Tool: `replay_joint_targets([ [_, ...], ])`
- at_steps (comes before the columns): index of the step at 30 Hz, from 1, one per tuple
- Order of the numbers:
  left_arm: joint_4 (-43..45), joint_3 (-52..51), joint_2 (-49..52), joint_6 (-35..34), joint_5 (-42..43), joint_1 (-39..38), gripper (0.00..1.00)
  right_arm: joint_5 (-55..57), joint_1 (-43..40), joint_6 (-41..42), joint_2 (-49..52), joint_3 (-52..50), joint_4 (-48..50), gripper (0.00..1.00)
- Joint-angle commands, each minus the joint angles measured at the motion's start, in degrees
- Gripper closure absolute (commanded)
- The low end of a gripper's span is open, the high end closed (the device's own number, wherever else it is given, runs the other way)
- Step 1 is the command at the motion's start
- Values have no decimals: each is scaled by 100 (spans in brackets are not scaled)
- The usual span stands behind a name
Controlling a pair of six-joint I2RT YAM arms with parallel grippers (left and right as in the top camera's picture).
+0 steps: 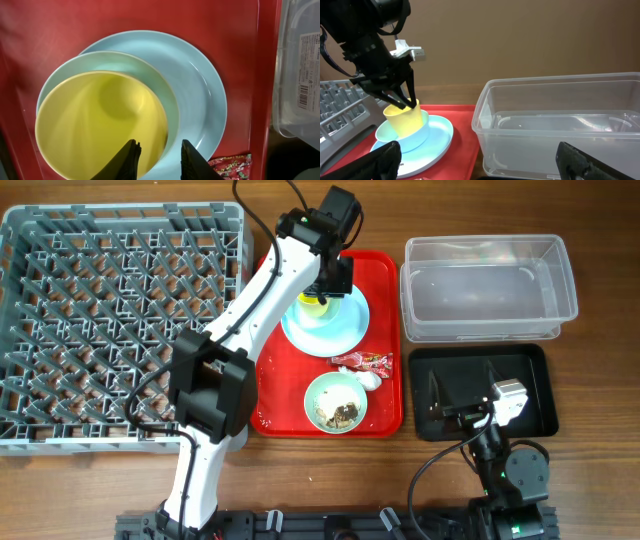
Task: Sort waste into correct bins and load items into the dishwasher rack
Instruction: 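Lift the yellow cup and place it in the dish rack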
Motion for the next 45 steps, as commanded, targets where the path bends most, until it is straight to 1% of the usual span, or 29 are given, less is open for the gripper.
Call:
replay_joint_targets([
  [1,63,-76,-210,-31,-291,-48,72,31,7,-44,-15,-7,15,0],
  [6,321,-535,-210,-31,-269,-103,74,31,7,-42,-15,-7,15,0],
  [11,452,-557,-212,-28,-273,-98,76,31,7,-42,-15,-7,15,0],
  [16,472,-557,-212,-28,-293,-90,85,31,7,-42,-15,-7,15,0],
  [19,474,-557,-212,-28,-293,-90,86,31,7,-44,-15,-7,15,0],
  [21,479,-557,-212,-28,-319,-83,90,31,7,-42,-15,-7,15,0],
  [23,479,-555,-212,-28,-481,-83,96,31,7,-44,-15,-7,15,0],
  [30,474,-540,-289,-26,-527,-42,96,31,7,-44,-15,-7,15,0],
  [36,468,-540,-800,15,-496,219,96,31,7,-44,-15,-7,15,0],
  [43,481,-540,-1615,212,188,804,96,31,7,-42,-15,-7,15,0],
  [45,503,-540,-1762,339,743,1115,96,31,7,-44,-15,-7,15,0],
])
